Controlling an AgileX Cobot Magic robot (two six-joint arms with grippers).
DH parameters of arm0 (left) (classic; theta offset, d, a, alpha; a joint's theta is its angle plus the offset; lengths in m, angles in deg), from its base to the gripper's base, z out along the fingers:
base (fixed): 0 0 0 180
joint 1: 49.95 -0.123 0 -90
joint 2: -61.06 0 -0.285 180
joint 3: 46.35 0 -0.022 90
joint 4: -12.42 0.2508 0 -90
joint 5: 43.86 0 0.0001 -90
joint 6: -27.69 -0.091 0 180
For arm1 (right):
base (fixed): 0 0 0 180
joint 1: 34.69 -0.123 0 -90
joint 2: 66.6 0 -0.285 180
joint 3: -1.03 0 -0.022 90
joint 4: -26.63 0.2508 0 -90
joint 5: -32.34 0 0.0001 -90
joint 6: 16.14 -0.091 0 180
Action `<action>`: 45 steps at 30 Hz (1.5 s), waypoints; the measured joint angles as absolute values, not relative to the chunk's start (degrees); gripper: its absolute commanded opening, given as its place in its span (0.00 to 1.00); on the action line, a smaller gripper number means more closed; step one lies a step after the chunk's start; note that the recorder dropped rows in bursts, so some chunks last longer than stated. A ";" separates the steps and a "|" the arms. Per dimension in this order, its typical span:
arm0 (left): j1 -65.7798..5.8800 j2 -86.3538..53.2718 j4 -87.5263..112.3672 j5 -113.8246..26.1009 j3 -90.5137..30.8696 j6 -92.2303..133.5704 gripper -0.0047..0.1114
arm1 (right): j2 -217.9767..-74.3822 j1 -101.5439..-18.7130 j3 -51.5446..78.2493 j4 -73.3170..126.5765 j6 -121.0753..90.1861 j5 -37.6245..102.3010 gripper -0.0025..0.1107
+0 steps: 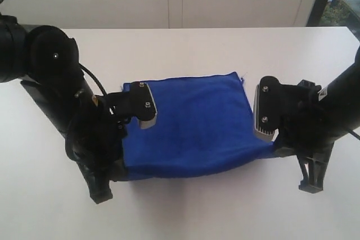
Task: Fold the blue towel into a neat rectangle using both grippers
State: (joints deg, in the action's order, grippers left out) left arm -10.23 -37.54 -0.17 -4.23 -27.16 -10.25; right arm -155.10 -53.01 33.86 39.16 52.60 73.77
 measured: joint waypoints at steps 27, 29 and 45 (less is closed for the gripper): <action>-18.67 -39.82 5.03 -17.57 -34.12 3.85 0.04 | -165.14 -53.01 22.69 35.43 48.27 58.40 0.02; -18.77 -40.85 5.03 -18.95 -35.27 4.36 0.04 | -166.63 -53.01 21.31 35.43 48.27 57.96 0.02; -24.46 -51.32 4.81 -28.96 -45.70 6.28 0.04 | -178.44 -50.67 9.41 35.09 45.70 50.69 0.02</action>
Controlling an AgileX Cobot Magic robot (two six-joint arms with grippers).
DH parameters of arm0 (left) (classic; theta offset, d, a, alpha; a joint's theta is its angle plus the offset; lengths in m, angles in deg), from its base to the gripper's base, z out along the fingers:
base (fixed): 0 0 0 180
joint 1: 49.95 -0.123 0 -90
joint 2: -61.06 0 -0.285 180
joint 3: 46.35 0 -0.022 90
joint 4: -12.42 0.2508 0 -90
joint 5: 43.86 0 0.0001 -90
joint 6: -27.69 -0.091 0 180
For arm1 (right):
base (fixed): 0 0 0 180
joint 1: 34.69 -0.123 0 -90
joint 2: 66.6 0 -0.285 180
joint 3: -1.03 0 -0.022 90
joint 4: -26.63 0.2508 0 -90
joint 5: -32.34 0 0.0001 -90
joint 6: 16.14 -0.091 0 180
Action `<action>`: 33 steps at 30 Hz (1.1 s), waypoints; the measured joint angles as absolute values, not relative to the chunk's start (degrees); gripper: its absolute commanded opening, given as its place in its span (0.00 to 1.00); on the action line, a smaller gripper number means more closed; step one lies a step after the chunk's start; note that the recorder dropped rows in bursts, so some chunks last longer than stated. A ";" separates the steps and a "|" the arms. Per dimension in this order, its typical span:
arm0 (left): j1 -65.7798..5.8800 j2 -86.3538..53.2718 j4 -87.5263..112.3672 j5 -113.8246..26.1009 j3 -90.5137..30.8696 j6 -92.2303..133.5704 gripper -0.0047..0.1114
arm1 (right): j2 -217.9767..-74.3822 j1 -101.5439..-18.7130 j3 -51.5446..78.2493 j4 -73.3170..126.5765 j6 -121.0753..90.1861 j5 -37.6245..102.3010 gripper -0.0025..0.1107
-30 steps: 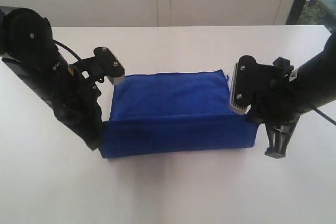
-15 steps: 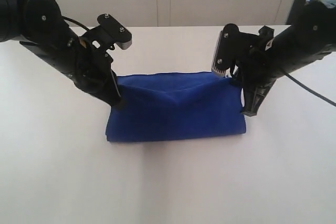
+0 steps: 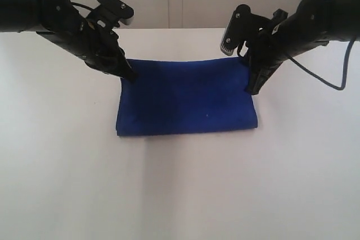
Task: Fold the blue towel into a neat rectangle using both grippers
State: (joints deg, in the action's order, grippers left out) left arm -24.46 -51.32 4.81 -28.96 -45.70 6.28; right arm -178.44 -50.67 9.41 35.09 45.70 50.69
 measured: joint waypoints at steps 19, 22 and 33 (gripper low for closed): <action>-25.07 -57.25 5.80 -40.43 -46.88 5.60 0.04 | -185.89 -50.64 7.55 34.88 45.49 36.67 0.02; -25.98 -58.00 5.80 -40.88 -46.88 5.49 0.04 | -186.76 -50.64 7.55 34.88 45.49 34.74 0.02; -26.74 -59.59 5.80 -43.47 -46.88 5.16 0.04 | -189.93 -50.64 7.55 34.88 45.49 30.05 0.02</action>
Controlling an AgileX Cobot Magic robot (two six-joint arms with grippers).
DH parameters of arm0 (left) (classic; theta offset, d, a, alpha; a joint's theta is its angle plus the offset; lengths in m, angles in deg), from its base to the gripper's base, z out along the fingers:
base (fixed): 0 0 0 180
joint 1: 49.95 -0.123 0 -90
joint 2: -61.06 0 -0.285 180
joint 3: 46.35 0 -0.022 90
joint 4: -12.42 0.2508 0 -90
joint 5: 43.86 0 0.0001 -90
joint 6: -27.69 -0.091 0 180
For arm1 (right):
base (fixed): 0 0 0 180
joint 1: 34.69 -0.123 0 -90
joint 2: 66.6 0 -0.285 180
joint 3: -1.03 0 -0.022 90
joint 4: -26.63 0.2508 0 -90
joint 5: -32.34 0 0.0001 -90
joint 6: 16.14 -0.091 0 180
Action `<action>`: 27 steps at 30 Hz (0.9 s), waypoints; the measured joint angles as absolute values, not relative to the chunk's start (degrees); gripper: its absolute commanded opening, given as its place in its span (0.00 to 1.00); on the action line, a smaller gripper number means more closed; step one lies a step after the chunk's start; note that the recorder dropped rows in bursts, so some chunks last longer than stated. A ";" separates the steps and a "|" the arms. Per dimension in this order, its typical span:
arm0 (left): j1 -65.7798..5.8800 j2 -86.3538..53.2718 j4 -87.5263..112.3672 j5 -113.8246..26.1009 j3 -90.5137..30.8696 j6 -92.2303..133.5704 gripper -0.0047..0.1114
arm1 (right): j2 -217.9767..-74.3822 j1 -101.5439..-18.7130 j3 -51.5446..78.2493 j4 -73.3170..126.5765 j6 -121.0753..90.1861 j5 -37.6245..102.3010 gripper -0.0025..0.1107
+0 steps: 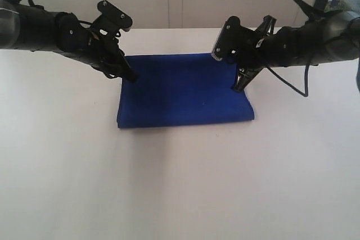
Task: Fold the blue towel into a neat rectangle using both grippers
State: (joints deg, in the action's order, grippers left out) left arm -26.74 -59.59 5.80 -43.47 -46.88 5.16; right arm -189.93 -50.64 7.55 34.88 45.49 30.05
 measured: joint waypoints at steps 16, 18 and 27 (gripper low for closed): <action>-26.74 -59.79 5.80 -45.77 -46.88 4.92 0.41 | -189.93 -50.64 7.55 34.88 45.49 28.84 0.37; -26.74 -59.79 5.80 -45.77 -46.88 4.92 0.42 | -189.93 -50.64 7.55 34.88 45.49 28.84 0.37; -26.74 -59.79 5.80 -45.77 -46.88 4.92 0.40 | -189.93 -50.64 7.55 35.49 45.21 28.75 0.35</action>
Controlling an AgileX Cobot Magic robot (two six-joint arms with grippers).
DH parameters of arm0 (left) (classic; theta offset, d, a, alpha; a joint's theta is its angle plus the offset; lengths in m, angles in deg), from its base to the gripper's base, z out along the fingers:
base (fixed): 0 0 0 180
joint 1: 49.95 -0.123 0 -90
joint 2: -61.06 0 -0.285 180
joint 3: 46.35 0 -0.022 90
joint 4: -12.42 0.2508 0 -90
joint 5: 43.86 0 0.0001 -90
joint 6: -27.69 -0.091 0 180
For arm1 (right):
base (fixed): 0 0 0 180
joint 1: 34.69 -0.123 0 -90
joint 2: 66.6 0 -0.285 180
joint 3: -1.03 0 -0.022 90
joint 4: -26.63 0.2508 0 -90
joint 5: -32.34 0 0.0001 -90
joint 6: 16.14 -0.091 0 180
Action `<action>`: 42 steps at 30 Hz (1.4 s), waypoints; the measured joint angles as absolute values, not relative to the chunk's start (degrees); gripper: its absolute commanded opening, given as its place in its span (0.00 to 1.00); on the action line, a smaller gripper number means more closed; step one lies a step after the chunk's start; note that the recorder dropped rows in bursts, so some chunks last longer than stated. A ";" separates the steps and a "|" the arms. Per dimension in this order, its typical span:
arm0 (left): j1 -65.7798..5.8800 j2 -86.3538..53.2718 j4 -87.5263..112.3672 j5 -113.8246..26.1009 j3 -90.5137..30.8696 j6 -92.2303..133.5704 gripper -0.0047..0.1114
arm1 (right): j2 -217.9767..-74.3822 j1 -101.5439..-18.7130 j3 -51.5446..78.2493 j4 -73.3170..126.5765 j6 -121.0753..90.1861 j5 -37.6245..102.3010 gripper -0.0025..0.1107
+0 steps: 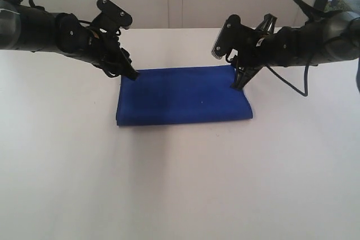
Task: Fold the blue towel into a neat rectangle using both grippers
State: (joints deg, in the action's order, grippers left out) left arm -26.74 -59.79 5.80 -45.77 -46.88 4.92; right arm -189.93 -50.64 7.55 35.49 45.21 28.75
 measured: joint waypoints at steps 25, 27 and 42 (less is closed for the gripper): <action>-35.33 -52.95 5.84 -5.55 -54.66 24.74 0.04 | -184.94 -48.28 -9.01 45.86 4.92 72.28 0.02; -35.33 -52.95 5.68 -4.20 -54.66 24.79 0.04 | -187.08 -48.28 -9.86 45.63 3.99 75.36 0.02; -35.33 -52.95 1.76 -1.41 -54.69 24.45 0.04 | -196.66 -48.28 -10.14 39.21 -3.17 84.34 0.02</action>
